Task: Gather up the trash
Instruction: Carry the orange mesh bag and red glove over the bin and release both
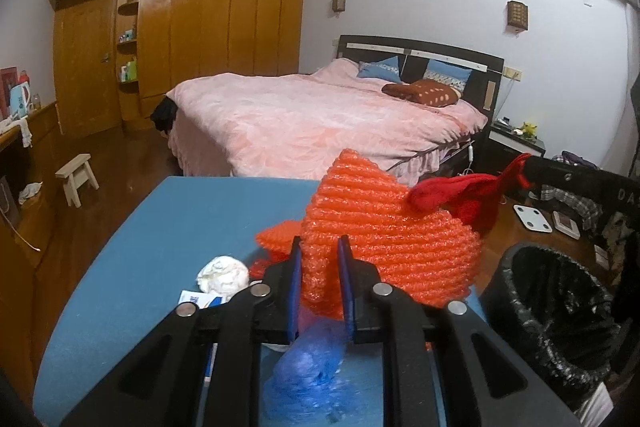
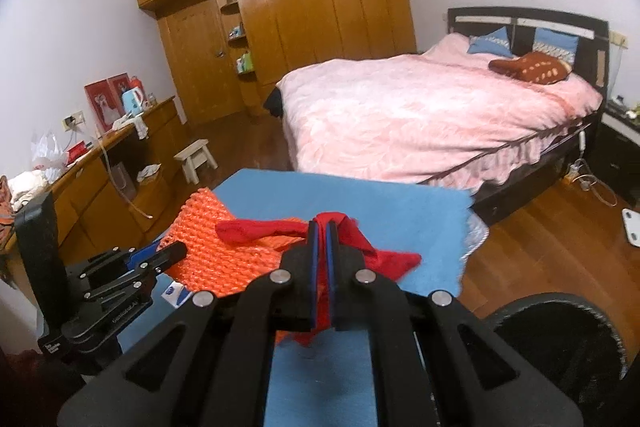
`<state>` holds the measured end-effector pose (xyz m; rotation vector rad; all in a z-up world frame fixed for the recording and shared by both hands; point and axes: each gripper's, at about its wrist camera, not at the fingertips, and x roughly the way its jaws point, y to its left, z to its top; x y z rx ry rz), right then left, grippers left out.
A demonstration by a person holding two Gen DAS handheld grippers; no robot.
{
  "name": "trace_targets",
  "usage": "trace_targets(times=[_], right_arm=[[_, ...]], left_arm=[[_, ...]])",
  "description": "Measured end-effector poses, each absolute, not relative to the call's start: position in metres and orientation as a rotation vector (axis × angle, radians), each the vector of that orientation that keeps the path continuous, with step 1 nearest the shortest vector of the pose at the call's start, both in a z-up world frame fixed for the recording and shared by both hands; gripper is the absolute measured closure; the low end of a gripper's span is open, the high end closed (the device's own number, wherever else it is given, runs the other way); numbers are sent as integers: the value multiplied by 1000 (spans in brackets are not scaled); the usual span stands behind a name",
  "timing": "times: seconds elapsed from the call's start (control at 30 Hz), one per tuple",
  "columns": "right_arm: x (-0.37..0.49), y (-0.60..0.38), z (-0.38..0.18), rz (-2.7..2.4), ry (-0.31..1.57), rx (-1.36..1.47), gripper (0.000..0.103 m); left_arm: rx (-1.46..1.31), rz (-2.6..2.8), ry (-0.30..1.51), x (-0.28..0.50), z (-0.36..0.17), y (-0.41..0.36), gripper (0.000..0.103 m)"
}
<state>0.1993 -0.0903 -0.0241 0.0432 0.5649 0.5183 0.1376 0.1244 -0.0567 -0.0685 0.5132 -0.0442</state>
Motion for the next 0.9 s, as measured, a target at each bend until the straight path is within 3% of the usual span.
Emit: trace_targets(times=[0.53,0.9], right_arm=[[165,-205,-9,305,524,80,100],[141,-285,-31,116,562,89,99]], left_arm=[[-22,-258,473,156,-29,17,87],[16,-458,517,165,-52,-91,87]])
